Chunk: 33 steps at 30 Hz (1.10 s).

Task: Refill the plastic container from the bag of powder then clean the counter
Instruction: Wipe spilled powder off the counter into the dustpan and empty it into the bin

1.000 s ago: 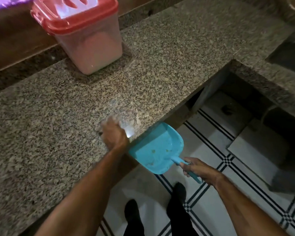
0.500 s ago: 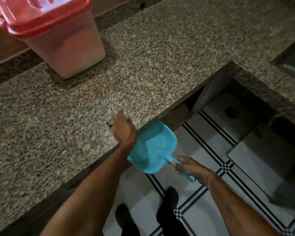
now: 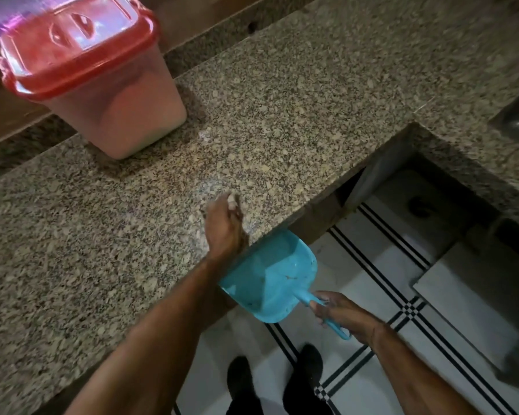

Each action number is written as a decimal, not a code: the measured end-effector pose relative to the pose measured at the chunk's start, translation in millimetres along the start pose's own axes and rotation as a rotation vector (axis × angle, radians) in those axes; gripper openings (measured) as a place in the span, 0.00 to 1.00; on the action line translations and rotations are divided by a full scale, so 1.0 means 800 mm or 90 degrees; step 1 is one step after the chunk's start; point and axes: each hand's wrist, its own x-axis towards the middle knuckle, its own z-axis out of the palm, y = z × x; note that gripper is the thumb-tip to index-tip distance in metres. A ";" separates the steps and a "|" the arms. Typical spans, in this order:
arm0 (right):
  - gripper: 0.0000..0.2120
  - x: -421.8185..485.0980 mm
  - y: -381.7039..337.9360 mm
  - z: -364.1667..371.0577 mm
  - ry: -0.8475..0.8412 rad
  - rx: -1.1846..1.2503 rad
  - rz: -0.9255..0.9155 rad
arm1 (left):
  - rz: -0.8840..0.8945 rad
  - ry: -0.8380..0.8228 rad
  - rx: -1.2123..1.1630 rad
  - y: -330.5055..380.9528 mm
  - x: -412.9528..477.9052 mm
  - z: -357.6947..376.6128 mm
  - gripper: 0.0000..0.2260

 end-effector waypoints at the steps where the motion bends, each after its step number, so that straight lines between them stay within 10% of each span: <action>1: 0.16 0.000 -0.002 -0.003 0.001 -0.002 0.000 | -0.028 0.040 -0.026 -0.001 0.011 -0.013 0.23; 8: 0.14 -0.003 0.002 -0.017 0.067 0.020 0.034 | -0.274 0.066 0.045 -0.063 0.138 -0.058 0.16; 19: 0.11 0.002 -0.025 0.073 0.166 0.103 0.084 | 0.320 -0.312 -0.209 0.041 0.116 0.021 0.12; 26: 0.05 0.000 -0.038 0.112 0.211 0.147 0.081 | -0.076 -0.065 -0.043 -0.205 0.371 0.107 0.20; 33: 0.09 -0.012 -0.012 0.140 0.235 0.181 0.096 | 0.478 -0.376 -0.230 0.061 0.181 0.051 0.22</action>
